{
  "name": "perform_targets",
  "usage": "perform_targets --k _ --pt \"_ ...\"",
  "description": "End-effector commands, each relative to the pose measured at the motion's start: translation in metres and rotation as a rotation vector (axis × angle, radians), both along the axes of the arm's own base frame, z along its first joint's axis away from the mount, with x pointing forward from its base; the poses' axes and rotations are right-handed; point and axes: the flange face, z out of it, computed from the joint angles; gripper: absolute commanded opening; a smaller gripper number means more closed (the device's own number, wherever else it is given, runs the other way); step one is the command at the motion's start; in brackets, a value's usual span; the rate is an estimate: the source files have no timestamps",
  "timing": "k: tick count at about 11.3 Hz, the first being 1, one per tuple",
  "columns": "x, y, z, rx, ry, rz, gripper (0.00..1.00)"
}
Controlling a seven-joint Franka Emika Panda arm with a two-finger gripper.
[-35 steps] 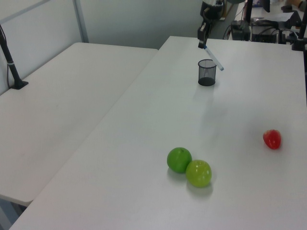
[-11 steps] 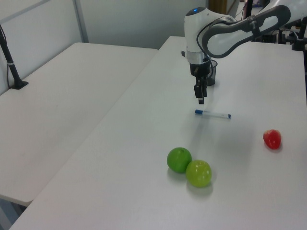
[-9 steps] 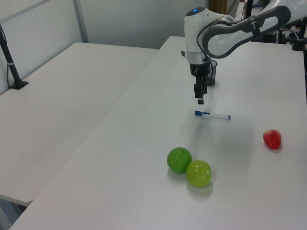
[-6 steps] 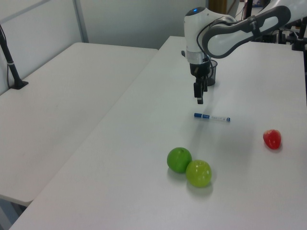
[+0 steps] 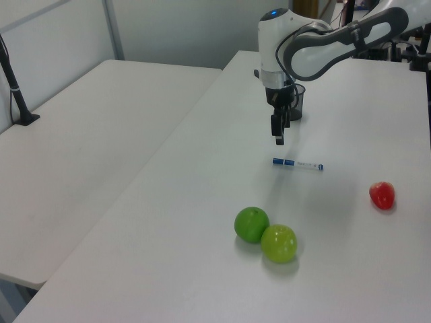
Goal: Take marker pen
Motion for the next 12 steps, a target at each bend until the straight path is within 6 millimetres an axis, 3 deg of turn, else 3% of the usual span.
perform_targets --k 1,7,10,12 --pt "-0.010 -0.003 0.051 -0.046 -0.056 -0.046 1.00" --pt "-0.069 -0.047 0.180 -0.097 -0.075 -0.159 1.00" --pt "-0.098 -0.056 0.209 -0.089 -0.082 -0.175 1.00" --pt "-0.100 -0.058 0.212 -0.089 -0.078 -0.179 1.00"
